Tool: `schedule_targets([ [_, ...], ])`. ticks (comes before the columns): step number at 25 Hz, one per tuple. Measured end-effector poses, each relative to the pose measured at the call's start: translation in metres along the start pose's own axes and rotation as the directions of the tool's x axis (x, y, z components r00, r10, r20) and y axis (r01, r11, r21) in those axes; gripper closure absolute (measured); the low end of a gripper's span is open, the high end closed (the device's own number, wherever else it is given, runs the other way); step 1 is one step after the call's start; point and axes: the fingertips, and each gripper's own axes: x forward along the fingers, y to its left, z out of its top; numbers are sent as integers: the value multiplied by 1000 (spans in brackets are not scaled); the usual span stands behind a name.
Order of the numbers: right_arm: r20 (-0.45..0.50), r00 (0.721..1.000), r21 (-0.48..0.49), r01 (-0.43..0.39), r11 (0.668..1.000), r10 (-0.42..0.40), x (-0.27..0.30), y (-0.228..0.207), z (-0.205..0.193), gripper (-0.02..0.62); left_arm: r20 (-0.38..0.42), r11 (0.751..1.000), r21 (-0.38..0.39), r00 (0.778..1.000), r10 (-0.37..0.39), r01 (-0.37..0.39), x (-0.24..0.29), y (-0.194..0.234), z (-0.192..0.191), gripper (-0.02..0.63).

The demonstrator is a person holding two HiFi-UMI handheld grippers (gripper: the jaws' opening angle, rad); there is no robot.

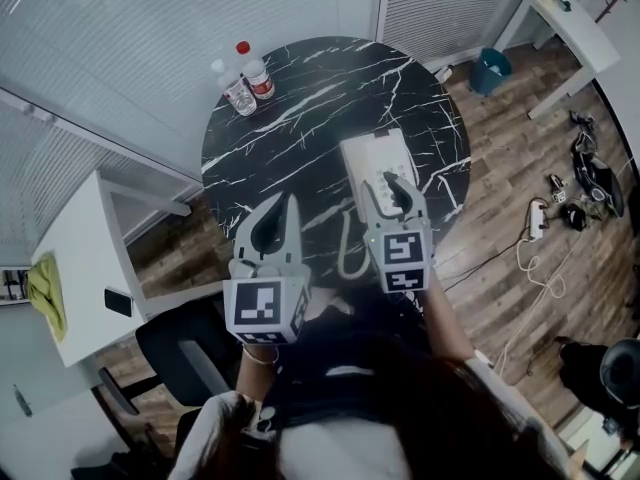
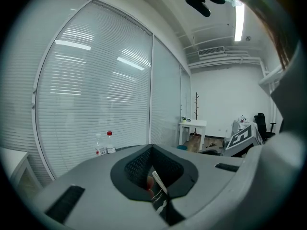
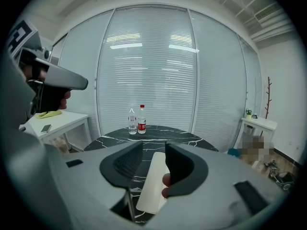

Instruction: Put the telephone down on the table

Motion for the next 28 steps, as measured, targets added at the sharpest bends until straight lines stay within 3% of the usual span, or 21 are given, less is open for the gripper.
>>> schedule_targets([
  [9,-49,998,5,-49,999,49,16,0,-19,426,-3,1000,15,1000,23,-23,12,2,-2,606],
  [15,-73,994,6,-81,997,82,26,-1,-29,407,-39,999,-17,998,46,-47,15,-4,-2,606],
  [28,-103,987,-11,-125,992,123,41,-1,-43,374,-33,989,-27,989,143,-144,5,5,-7,606],
])
